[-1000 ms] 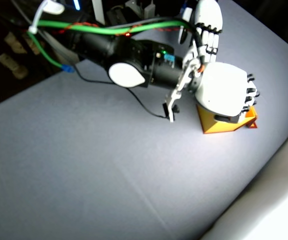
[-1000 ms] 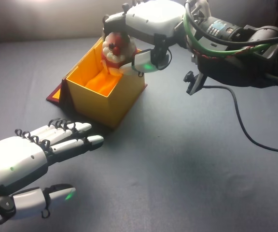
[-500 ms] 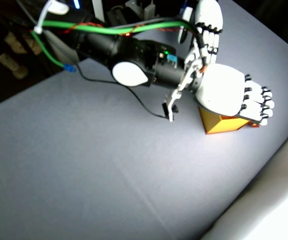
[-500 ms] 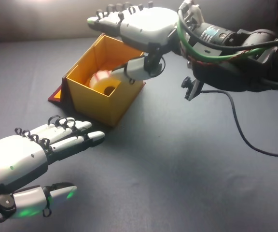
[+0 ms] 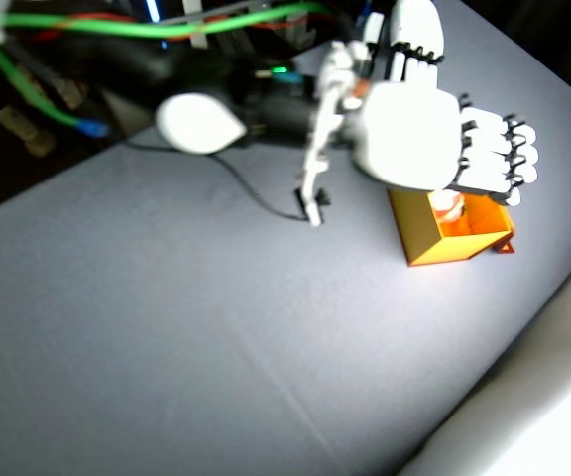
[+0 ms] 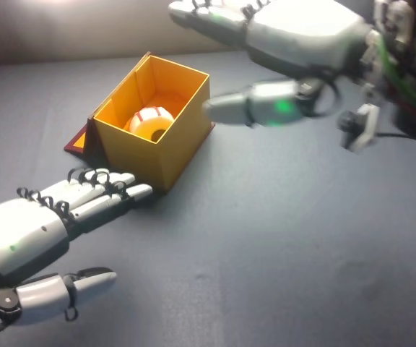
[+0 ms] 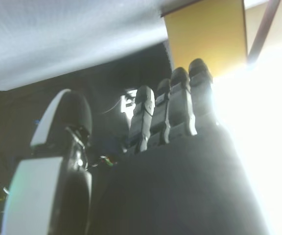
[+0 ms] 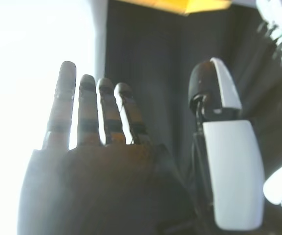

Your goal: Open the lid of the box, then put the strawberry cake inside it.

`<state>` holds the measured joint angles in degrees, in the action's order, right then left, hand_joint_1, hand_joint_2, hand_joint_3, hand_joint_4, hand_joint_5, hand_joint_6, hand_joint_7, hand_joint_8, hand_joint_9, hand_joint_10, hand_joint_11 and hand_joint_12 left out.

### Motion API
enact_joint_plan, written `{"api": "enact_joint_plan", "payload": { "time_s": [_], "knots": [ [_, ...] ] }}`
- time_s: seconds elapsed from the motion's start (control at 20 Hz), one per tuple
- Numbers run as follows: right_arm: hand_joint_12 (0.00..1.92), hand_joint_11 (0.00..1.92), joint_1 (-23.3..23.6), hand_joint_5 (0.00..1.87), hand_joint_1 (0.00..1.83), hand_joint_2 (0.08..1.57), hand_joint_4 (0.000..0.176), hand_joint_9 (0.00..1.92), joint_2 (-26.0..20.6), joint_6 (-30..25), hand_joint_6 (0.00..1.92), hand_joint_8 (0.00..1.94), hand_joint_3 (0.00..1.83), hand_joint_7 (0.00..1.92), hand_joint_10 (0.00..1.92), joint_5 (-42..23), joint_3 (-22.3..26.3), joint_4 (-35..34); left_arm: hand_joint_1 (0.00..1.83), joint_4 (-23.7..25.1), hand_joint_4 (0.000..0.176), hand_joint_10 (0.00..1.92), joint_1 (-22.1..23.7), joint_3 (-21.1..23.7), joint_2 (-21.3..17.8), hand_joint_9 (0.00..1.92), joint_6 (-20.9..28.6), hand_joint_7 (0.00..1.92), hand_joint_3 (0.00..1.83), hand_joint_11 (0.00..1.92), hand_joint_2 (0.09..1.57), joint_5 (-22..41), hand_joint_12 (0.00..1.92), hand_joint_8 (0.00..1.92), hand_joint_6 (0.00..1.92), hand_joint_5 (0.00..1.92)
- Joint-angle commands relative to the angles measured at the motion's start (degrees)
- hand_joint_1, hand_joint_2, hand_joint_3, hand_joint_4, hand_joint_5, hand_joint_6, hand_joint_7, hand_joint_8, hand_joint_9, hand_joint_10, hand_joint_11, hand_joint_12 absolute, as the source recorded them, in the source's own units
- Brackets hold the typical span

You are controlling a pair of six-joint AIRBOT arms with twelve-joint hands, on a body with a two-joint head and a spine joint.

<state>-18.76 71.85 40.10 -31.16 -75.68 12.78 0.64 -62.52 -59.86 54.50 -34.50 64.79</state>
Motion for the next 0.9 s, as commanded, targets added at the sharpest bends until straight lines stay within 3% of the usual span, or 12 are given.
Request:
{"api": "enact_joint_plan", "payload": {
  "time_s": [0.0,0.05,0.15,0.3,0.4,0.45,0.5,0.6,0.65,0.75,0.8,0.85],
  "knots": [
    [0.04,0.00,-0.25,0.00,0.37,1.24,0.008,0.00,-1.79,-0.52,0.00,0.00,0.00,0.00,0.00,-10.76,1.68,-0.63,0.54,-1.74,0.066,0.00,-0.15,0.28,-0.77,0.00,-0.43,0.00,0.00,0.00,1.42,8.56,0.00,0.00,0.01,0.06],
    [0.03,0.05,-1.61,0.00,0.32,1.25,0.023,0.00,-3.91,-0.52,0.00,0.00,0.01,0.00,0.00,-12.77,3.42,-0.61,0.52,-2.35,0.083,0.00,-0.52,0.68,-1.26,0.00,-1.04,0.00,0.00,0.00,1.42,9.57,0.00,0.00,0.00,0.05],
    [0.76,0.00,-4.19,0.00,0.24,1.32,0.008,0.00,-6.15,-0.52,0.00,0.00,0.00,0.00,0.00,-17.46,6.42,-0.55,0.55,-3.68,0.085,0.00,-1.11,1.03,-1.86,0.00,-1.88,0.00,0.00,0.01,1.40,11.56,0.01,0.00,0.00,0.04],
    [0.03,0.00,-8.99,0.00,0.25,1.31,0.070,0.00,-12.06,-0.52,0.00,0.00,0.00,0.00,0.00,-23.15,10.83,-0.78,0.51,-5.29,0.031,0.00,-1.45,1.18,-2.56,0.00,-3.03,0.00,0.00,0.00,1.42,14.74,0.16,0.00,0.00,0.05],
    [0.00,0.00,-14.32,0.00,0.34,1.28,0.109,0.00,-15.87,-0.38,0.00,0.00,0.00,0.00,0.00,-28.39,13.64,-2.94,0.56,-6.79,0.000,0.00,-1.56,1.28,-2.89,0.00,-3.81,0.00,0.00,0.00,1.41,17.45,0.28,0.00,0.00,0.04],
    [0.00,0.00,-16.58,0.00,0.37,1.26,0.102,0.00,-17.13,-0.33,0.00,0.00,0.00,0.00,0.00,-30.73,14.59,-3.85,0.58,-7.47,0.000,0.00,-1.66,1.28,-2.95,0.00,-4.20,0.00,0.00,0.00,1.41,18.60,0.18,0.00,0.01,0.03],
    [0.00,0.00,-19.19,0.00,0.28,1.26,0.118,0.00,-18.55,-0.09,0.00,0.00,0.00,0.00,0.00,-32.99,15.73,-5.16,0.55,-8.22,0.014,0.00,-1.76,1.31,-3.07,0.00,-4.63,0.00,0.00,0.00,1.41,19.83,0.04,0.00,0.00,0.00],
    [0.00,0.00,-24.22,0.00,0.30,1.25,0.101,0.00,-21.23,1.67,0.00,0.00,0.00,0.00,0.00,-38.22,18.25,-8.12,0.54,-9.08,0.021,0.00,-1.87,1.42,-3.36,0.00,-5.22,0.00,0.00,0.00,1.41,22.30,0.00,0.00,0.00,0.00],
    [0.00,0.00,-26.78,0.00,0.32,1.26,0.061,0.00,-23.02,2.77,0.00,0.00,0.00,0.00,0.00,-40.86,19.70,-9.81,0.50,-9.42,0.038,0.00,-1.87,1.52,-3.50,0.00,-5.51,0.00,0.00,0.00,1.41,23.43,0.00,0.00,0.00,0.00],
    [0.00,0.00,-32.60,0.00,0.42,1.29,0.021,0.00,-25.58,4.38,0.00,0.00,0.00,0.00,0.00,-47.53,22.26,-13.47,0.43,-10.46,0.070,0.00,-1.88,1.81,-3.80,0.00,-6.22,0.00,0.00,0.00,1.40,26.13,0.00,0.00,0.00,0.00],
    [0.00,0.00,-36.88,0.00,0.50,1.28,0.006,0.00,-26.72,5.08,0.00,0.00,0.00,0.00,0.00,-52.83,23.63,-16.84,0.51,-10.99,0.002,0.00,-2.13,2.23,-4.35,0.00,-6.89,0.00,0.00,0.00,1.39,27.65,0.00,0.00,0.00,0.00],
    [0.00,0.00,-38.59,0.00,0.50,1.28,0.006,0.00,-27.10,5.29,0.00,0.00,0.00,0.00,0.00,-54.66,24.12,-17.98,0.51,-11.13,0.002,0.00,-2.22,2.47,-4.66,0.00,-7.23,0.00,0.00,0.00,1.39,28.09,0.00,0.00,0.00,0.00]
  ]
}}
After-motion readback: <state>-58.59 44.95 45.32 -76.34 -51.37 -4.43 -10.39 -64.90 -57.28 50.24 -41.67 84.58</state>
